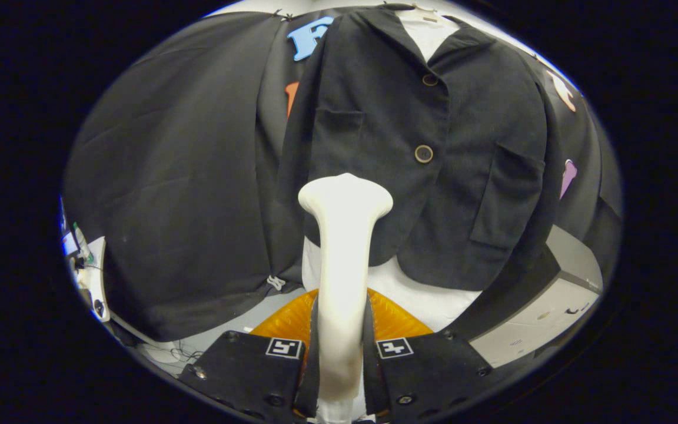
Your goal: Iron the clothes twice with a garment steamer, once on the left side and once on the right side.
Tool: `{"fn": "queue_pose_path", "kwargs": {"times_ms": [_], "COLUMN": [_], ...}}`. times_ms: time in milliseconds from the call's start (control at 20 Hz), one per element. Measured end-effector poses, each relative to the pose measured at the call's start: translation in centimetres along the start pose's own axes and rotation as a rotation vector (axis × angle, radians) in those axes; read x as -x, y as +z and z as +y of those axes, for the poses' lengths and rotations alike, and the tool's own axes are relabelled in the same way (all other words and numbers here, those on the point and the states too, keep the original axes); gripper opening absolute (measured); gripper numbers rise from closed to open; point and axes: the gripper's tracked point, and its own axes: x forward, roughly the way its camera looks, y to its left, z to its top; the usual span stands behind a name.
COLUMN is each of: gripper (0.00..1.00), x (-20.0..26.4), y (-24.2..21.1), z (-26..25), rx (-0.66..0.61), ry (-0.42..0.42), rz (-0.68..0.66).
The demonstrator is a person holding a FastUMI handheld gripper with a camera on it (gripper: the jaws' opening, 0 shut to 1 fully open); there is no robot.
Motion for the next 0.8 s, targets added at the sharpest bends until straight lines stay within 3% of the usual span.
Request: {"fn": "queue_pose_path", "kwargs": {"times_ms": [400,800], "gripper": [0.33,0.33], "x": [0.2,5.0], "y": [-0.1,0.5], "z": [-0.5,-4.5], "rx": [-0.010,-0.039], "ry": [0.004,0.003], "rz": [-0.003,-0.056]}}
